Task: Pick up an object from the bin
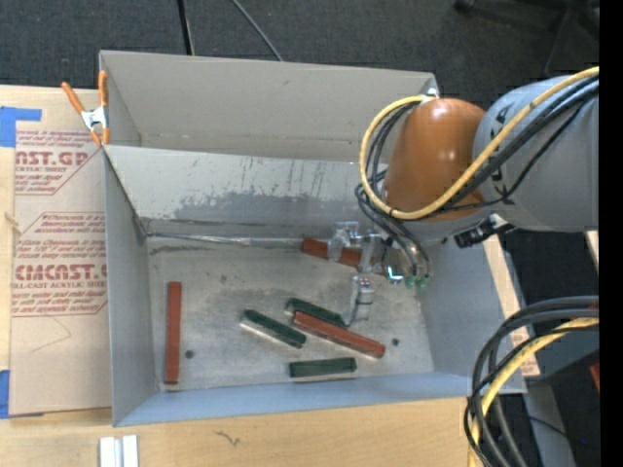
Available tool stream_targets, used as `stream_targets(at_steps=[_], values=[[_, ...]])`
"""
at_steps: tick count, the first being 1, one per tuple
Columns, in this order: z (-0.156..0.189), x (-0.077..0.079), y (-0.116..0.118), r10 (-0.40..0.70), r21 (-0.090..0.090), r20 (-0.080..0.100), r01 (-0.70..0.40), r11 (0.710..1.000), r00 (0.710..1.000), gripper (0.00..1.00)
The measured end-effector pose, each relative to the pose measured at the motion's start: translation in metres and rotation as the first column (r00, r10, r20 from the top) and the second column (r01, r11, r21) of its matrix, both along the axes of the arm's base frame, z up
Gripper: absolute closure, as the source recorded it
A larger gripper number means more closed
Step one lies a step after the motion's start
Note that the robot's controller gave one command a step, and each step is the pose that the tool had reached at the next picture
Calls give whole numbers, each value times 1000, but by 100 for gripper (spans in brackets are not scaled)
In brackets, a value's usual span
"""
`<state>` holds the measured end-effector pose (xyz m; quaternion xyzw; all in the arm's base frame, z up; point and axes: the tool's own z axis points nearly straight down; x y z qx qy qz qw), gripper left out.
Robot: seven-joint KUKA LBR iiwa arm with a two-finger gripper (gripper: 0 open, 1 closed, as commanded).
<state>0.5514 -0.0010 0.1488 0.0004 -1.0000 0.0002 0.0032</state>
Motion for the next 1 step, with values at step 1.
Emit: stream_targets(at_steps=[1], values=[[-83,-49,-3,90,1,-1,-90,996,996,0]])
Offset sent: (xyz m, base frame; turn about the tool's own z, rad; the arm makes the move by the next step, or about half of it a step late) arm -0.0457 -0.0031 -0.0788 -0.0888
